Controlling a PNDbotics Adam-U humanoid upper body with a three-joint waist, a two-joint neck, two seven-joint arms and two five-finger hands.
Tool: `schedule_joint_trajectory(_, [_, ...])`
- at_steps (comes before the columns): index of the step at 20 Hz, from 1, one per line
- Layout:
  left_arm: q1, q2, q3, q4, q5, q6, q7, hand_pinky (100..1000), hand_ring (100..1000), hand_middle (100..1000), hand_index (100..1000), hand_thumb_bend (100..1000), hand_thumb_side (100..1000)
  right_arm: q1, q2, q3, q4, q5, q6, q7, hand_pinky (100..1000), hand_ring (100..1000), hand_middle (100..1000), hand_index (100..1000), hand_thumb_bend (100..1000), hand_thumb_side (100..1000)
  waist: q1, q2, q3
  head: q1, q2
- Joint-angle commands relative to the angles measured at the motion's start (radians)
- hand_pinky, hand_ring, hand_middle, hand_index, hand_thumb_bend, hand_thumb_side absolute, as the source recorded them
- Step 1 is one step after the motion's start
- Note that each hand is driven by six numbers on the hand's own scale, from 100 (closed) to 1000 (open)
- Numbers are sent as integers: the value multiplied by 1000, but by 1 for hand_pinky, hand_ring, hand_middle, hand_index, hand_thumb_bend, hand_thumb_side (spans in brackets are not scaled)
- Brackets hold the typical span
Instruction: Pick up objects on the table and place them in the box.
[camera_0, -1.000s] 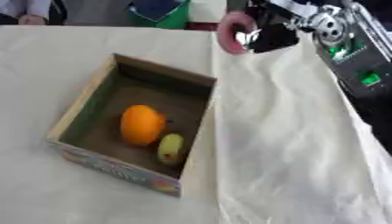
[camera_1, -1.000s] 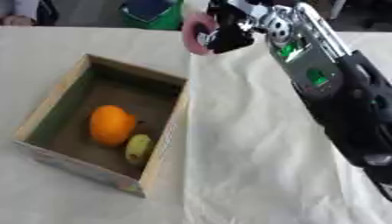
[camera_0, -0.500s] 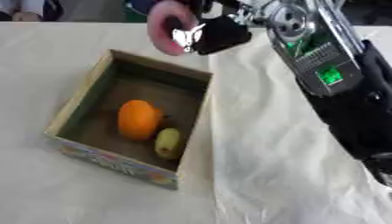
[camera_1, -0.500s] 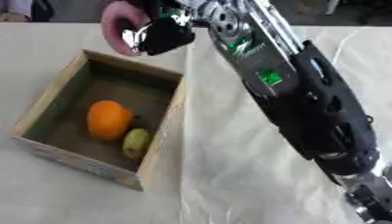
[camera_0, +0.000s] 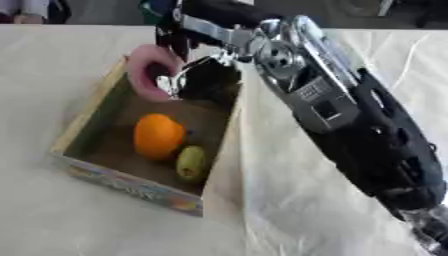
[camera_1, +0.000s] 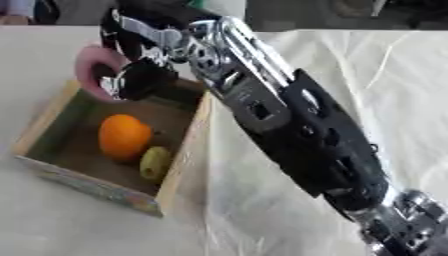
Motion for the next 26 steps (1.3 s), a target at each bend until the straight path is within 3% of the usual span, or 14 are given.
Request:
schedule_joint_trajectory(1, [-13,18,4,-17,-1,-3,0,459,607,608,735,100,973,-5,16,16,41,29,-3,-4,638,603,401,547,100,344,4,-20,2,-3,-5])
schedule_joint_trajectory(5, [-13,16,2,-17,-2,-1,-5,459,606,608,734,100,974,9,41,40,113,55,-12,-21,639,612,414,557,100,326,5,-16,4,-5,-5])
schedule_joint_trajectory(7, [-13,15,1,-17,-2,0,-7,459,606,607,734,100,974,12,48,51,141,62,-23,-22,649,636,450,604,100,295,4,-15,4,-5,-5])
schedule_joint_trajectory(10, [-11,14,1,-17,-3,3,-9,458,605,607,734,100,976,16,51,57,155,67,-46,-7,680,700,569,811,100,244,4,-14,4,-2,-5])
schedule_joint_trajectory(15, [-10,12,2,-17,-2,6,-10,458,605,606,734,100,976,17,47,51,138,86,-79,51,728,767,667,899,100,199,3,-15,3,-1,-7])
schedule_joint_trajectory(16, [-10,12,2,-17,-2,6,-10,458,605,606,734,100,976,17,47,49,136,90,-81,61,737,786,687,926,100,405,4,-15,3,-1,-7])
schedule_joint_trajectory(18, [-9,12,2,-17,-2,7,-9,458,605,606,734,100,976,17,45,41,127,95,-81,71,745,801,709,947,100,575,4,-16,2,-1,-8])
schedule_joint_trajectory(21, [-8,12,3,-17,-2,7,-9,458,605,606,734,100,976,17,41,23,105,101,-76,69,748,804,719,955,100,669,5,-17,0,1,-10])
schedule_joint_trajectory(26, [-6,12,5,-17,-3,7,-6,458,605,607,734,100,976,16,23,-30,35,87,-56,37,755,793,717,955,100,679,8,-19,-4,6,-11])
